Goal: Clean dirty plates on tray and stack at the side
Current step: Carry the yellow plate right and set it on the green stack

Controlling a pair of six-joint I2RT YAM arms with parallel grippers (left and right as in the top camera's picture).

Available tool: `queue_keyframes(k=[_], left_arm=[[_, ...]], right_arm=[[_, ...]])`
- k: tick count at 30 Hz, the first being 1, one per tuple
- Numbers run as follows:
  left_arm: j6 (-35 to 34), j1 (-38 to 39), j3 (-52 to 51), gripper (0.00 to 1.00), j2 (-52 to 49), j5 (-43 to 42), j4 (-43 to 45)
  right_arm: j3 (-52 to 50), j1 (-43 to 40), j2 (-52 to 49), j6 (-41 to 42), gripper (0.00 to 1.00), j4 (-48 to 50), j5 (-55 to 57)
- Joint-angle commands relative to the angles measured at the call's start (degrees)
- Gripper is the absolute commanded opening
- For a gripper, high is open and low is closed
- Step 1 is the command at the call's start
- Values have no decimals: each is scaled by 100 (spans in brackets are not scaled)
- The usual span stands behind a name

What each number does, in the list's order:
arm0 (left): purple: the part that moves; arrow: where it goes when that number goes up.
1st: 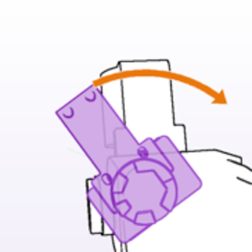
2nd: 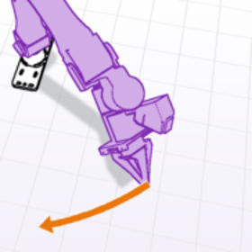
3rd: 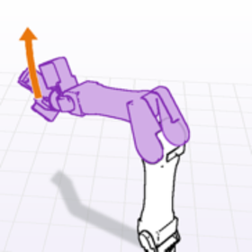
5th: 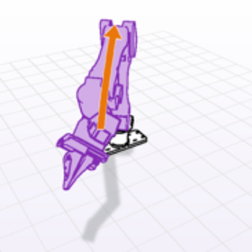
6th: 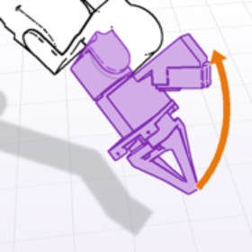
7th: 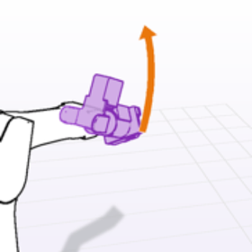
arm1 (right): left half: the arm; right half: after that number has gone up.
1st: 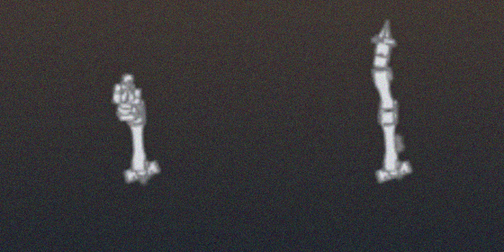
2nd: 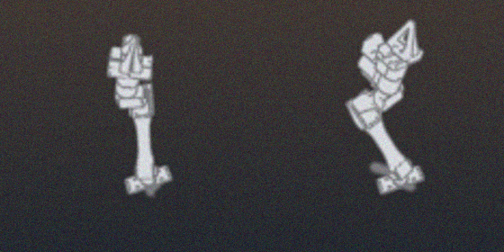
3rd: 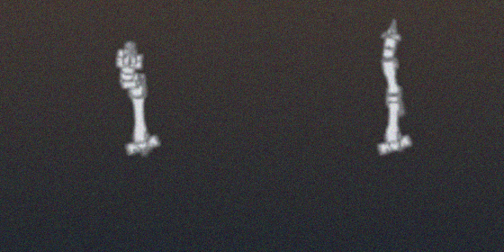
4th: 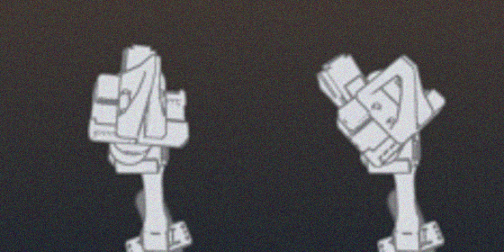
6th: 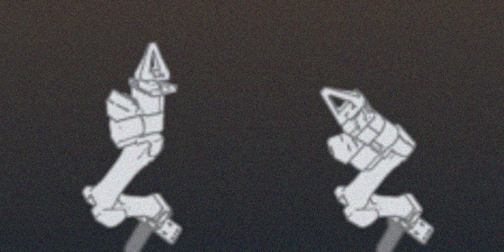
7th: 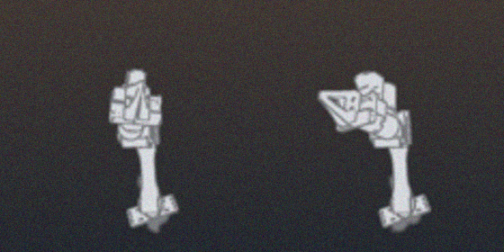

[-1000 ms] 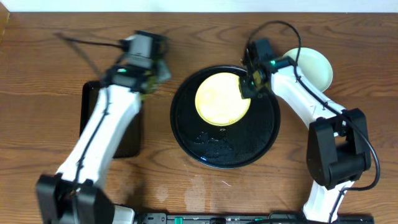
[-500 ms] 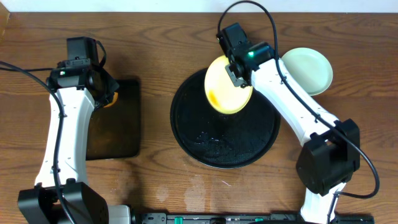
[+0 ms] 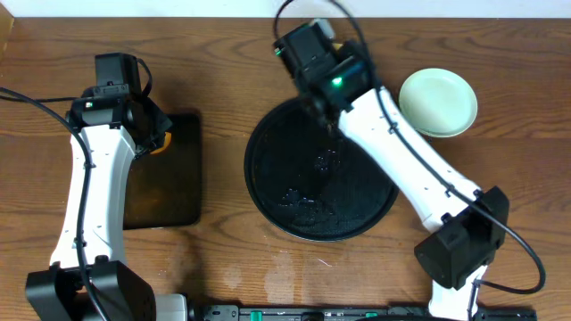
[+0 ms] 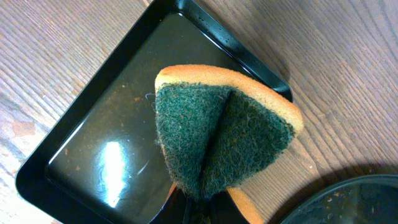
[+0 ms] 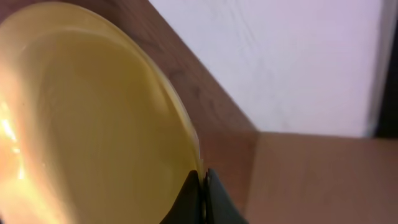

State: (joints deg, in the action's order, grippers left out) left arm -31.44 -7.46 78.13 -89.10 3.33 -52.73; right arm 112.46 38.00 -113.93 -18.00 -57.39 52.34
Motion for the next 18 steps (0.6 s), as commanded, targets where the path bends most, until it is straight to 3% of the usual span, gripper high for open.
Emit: queue_keyframes(k=[1, 3, 8, 13, 18], left_arm=[[81, -24, -68, 8, -9, 15, 4], [81, -24, -68, 8, -9, 15, 0], [81, -24, -68, 8, -9, 15, -39], [83, -24, -68, 8, -9, 15, -39], [81, -24, -68, 8, -9, 15, -37]], right_arm=[[133, 341, 120, -1239, 1, 17, 485], [133, 494, 120, -1832, 1, 74, 494], [133, 782, 120, -2151, 1, 428, 872], [133, 734, 120, -1606, 1, 417, 577], [133, 240, 120, -682, 1, 332, -564]])
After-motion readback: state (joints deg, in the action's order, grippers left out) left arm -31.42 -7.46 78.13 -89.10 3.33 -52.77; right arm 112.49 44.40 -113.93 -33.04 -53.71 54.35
